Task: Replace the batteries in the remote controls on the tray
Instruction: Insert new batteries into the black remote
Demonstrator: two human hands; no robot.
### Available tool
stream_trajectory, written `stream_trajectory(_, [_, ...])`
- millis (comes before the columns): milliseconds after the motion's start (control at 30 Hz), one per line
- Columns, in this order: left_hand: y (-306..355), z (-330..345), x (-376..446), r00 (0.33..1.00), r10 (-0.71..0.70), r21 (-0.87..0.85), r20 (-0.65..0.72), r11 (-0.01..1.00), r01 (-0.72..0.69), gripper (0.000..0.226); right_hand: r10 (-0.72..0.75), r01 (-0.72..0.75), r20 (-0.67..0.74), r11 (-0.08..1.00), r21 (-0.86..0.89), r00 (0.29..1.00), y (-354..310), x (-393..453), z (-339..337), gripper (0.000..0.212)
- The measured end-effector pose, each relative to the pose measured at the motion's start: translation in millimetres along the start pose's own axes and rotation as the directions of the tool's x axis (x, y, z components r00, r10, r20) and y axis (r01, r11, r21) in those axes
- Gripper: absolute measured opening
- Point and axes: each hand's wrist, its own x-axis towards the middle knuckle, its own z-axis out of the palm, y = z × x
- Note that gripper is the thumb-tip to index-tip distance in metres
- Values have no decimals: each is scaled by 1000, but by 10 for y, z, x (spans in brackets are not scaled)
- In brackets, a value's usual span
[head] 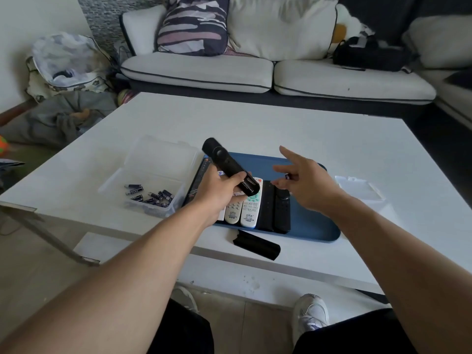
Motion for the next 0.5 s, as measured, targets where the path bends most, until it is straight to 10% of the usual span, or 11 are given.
stream_trajectory(200, [10, -25, 8, 999, -36, -108, -7, 994, 35, 20, 30, -10, -100, 980, 197, 994, -131, 6, 13, 75])
stream_trajectory(500, [16, -47, 33, 999, -9, -134, -44, 991, 3, 23, 143, -143, 39, 858, 494, 989, -112, 15, 88, 16])
